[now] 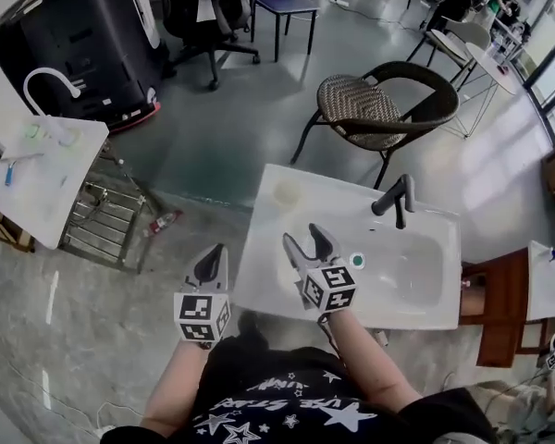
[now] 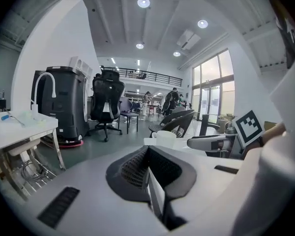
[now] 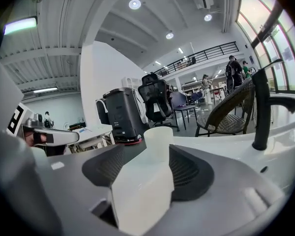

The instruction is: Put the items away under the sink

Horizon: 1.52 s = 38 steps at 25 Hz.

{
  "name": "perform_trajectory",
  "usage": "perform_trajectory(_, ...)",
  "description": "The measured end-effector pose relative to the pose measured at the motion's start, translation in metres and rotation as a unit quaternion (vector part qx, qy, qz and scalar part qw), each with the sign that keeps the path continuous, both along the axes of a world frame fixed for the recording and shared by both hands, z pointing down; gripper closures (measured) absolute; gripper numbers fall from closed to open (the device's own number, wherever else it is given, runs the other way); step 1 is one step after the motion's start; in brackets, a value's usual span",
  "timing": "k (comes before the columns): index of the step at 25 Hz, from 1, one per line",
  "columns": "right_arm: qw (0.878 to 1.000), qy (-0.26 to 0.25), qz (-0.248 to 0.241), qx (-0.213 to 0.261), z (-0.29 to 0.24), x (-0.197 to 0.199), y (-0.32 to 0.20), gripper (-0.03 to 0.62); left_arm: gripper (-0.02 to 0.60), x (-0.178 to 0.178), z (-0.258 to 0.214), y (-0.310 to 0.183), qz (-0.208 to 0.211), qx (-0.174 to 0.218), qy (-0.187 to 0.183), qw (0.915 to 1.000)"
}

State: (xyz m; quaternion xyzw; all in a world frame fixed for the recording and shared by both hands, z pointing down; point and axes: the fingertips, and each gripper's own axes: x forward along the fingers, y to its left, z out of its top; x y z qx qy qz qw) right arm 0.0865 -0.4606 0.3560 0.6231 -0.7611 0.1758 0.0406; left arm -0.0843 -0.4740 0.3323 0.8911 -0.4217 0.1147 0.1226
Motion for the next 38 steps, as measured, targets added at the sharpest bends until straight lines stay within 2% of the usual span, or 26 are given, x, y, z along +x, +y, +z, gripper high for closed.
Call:
perform_trajectory(3, 1.0, 0.012, 0.023, 0.004, 0.007, 0.002, -0.021, 0.217, 0.572, 0.0, 0.003, -0.025, 0.015, 0.0, -0.003, 0.9999)
perform_trajectory(5, 0.999, 0.02, 0.037, 0.005, 0.013, 0.004, -0.031, 0.175, 0.572, -0.002, 0.008, -0.04, 0.02, -0.006, 0.0, 0.9998)
perform_trajectory(7, 0.999, 0.029, 0.043, 0.0, 0.02, 0.004, -0.042, 0.16, 0.572, -0.002, 0.012, -0.052, 0.03, -0.01, -0.002, 0.9995)
perform_trajectory(14, 0.997, 0.052, 0.05, -0.016, 0.039, 0.012, -0.083, 0.16, 0.572, 0.006, 0.022, -0.08, 0.055, -0.014, -0.003, 0.9984)
perform_trajectory(24, 0.995, 0.092, 0.021, -0.017, 0.047, 0.007, -0.122, 0.16, 0.572, 0.002, 0.035, -0.084, 0.063, -0.03, -0.008, 0.9975)
perform_trajectory(33, 0.991, 0.133, -0.018, -0.018, 0.053, 0.001, -0.134, 0.163, 0.572, -0.008, 0.034, -0.078, 0.055, -0.029, -0.017, 0.9979)
perform_trajectory(38, 0.992, 0.12, -0.026, -0.018, 0.052, 0.003, -0.131, 0.186, 0.572, -0.01, 0.032, -0.069, 0.049, -0.026, -0.023, 0.9982)
